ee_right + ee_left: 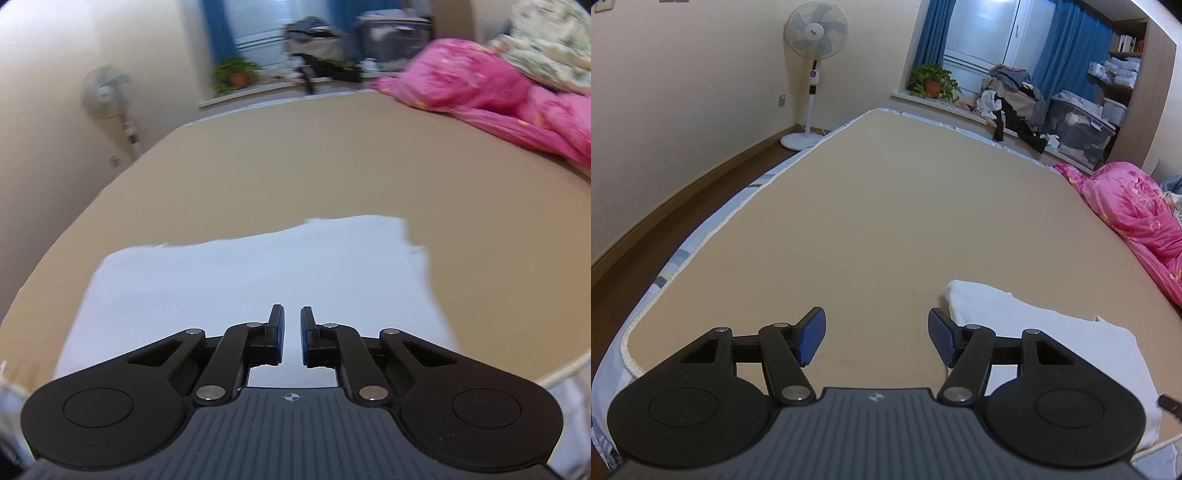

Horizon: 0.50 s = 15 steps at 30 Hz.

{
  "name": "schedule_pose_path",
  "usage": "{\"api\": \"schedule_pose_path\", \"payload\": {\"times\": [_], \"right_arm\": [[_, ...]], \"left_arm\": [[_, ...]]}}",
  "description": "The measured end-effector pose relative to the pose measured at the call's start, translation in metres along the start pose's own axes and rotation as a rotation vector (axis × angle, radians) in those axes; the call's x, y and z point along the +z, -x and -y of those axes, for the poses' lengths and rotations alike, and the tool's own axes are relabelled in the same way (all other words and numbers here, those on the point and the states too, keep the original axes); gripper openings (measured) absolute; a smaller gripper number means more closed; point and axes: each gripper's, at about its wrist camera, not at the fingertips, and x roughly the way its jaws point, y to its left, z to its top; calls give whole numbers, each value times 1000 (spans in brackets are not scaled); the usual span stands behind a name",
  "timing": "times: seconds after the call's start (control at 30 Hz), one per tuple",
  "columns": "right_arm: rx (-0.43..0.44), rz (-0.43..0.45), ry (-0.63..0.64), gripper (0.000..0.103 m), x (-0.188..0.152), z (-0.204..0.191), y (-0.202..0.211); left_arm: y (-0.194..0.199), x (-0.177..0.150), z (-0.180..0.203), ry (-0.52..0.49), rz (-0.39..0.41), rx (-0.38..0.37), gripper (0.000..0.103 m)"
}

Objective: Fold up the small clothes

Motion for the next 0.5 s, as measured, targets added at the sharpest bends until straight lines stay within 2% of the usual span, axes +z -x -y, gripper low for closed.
{"api": "schedule_pose_path", "payload": {"times": [0.1, 0.23, 0.43, 0.5], "right_arm": [[112, -10, 132, 9, -13, -42, -1], [217, -22, 266, 9, -29, -99, -6], [318, -69, 405, 12, -60, -187, -27], [317, -80, 465, 30, -71, -215, -34]], "left_arm": [[9, 0, -14, 9, 21, -1, 68], [15, 0, -34, 27, 26, -6, 68], [11, -2, -57, 43, -7, -2, 68], [8, -3, -64, 50, -18, 0, 68]]}}
